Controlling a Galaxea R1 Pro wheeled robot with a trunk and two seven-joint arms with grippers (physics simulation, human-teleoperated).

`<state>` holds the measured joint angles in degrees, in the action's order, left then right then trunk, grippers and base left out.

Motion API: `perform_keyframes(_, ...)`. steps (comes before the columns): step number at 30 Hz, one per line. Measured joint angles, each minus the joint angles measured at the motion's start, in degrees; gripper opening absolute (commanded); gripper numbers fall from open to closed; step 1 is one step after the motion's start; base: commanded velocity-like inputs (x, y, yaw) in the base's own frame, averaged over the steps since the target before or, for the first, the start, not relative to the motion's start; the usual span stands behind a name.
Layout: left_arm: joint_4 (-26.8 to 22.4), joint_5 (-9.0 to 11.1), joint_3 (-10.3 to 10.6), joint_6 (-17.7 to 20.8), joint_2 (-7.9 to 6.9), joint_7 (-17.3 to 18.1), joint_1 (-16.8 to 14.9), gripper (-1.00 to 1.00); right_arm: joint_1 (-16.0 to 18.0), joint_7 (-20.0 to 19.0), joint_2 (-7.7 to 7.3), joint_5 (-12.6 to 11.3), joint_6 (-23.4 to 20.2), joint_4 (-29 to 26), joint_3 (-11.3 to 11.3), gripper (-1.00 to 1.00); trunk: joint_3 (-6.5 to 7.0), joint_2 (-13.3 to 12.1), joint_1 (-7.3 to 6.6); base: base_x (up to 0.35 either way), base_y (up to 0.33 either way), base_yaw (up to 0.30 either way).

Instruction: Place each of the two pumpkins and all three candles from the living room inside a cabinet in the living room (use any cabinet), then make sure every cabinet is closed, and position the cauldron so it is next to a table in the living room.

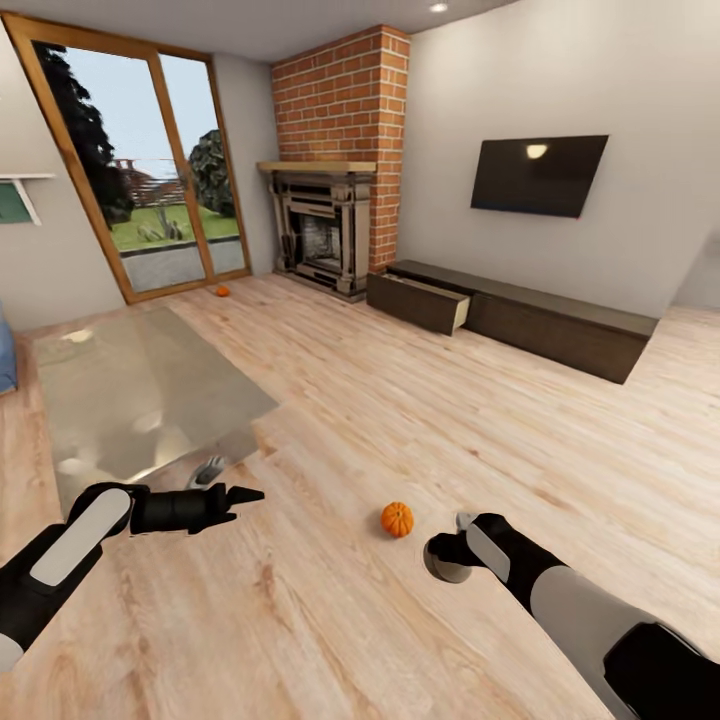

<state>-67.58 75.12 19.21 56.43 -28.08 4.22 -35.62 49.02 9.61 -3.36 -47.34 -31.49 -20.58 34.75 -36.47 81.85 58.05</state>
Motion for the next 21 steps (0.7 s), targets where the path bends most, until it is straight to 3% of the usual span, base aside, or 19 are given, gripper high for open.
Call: perform_keyframes(21,0.0,0.0,0.2,0.0,0.0,0.0,0.0,1.0,0.0,0.0,0.0,0.0,0.1,-0.1,0.0,-1.0,1.37,0.0,0.0,0.152,-0.246,-0.16)
